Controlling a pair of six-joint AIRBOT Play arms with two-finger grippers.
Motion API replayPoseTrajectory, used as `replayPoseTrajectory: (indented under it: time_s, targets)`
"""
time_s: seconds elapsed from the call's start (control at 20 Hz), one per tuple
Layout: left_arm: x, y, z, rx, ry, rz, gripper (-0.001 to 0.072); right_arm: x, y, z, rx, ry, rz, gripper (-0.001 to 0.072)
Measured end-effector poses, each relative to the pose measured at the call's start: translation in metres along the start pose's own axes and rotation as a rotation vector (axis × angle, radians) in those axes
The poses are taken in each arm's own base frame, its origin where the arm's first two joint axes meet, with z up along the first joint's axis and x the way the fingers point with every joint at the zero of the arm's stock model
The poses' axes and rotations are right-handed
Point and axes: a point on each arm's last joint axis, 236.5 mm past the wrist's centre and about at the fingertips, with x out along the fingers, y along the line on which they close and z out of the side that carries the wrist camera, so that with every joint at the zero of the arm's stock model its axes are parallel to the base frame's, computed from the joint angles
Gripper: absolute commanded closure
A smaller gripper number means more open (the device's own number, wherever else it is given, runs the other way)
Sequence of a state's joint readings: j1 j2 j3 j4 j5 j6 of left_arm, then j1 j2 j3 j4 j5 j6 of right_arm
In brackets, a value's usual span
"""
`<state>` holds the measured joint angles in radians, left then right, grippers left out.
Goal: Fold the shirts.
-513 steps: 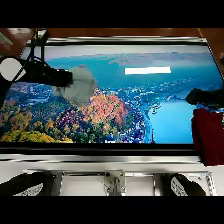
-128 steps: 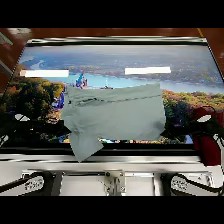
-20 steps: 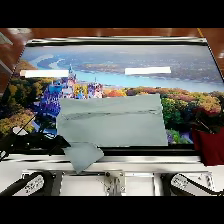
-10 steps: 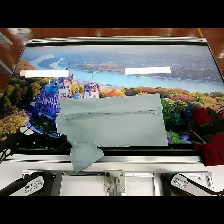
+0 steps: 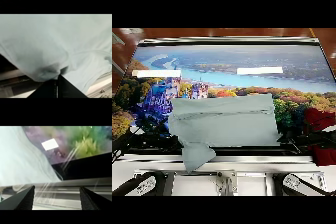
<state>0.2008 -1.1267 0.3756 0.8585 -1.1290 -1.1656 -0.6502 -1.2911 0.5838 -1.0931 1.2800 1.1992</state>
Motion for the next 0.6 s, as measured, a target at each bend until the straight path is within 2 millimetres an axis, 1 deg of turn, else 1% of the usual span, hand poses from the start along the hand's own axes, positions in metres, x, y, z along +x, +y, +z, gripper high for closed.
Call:
replayPoseTrajectory:
  time_s: [0.1,0.2,0.25,0.3,0.35,0.4,0.45,0.5,0.6]
  targets:
    - [-0.001,-0.001,0.0,0.002,0.0,-0.003,0.0668,0.007,0.006,-0.002,-0.016,0.006,0.0,0.0042]
    - [-0.001,-0.002,-0.001,0.003,0.002,-0.005,0.0668,0.013,0.01,0.001,-0.03,-0.006,-0.011,0.0093]
    - [-0.001,-0.002,-0.002,0.004,0.005,-0.007,0.0668,0.016,0.013,0.006,-0.03,-0.026,-0.013,0.0094]
    - [-0.001,-0.003,-0.002,0.004,0.007,-0.008,0.0668,0.018,0.014,0.005,-0.031,-0.022,-0.019,0.0142]
    - [-0.001,-0.003,-0.002,0.004,0.006,-0.008,0.0667,0.02,0.013,0.005,-0.035,-0.018,-0.032,0.0261]
    - [-0.002,-0.002,-0.002,0.002,0.005,-0.009,0.0668,0.022,0.012,0.005,-0.035,-0.015,-0.039,0.0336]
    - [-0.003,-0.002,-0.001,-0.001,0.0,-0.01,0.0668,0.025,0.012,0.006,-0.038,-0.016,-0.048,0.0501]
    - [-0.005,-0.002,0.001,-0.005,-0.006,-0.012,0.0668,0.027,0.011,0.009,-0.044,-0.027,-0.056,0.0642]
    - [-0.011,-0.002,0.01,-0.003,-0.032,-0.012,0.0668,0.027,0.014,0.015,-0.067,-0.042,-0.056,0.064]
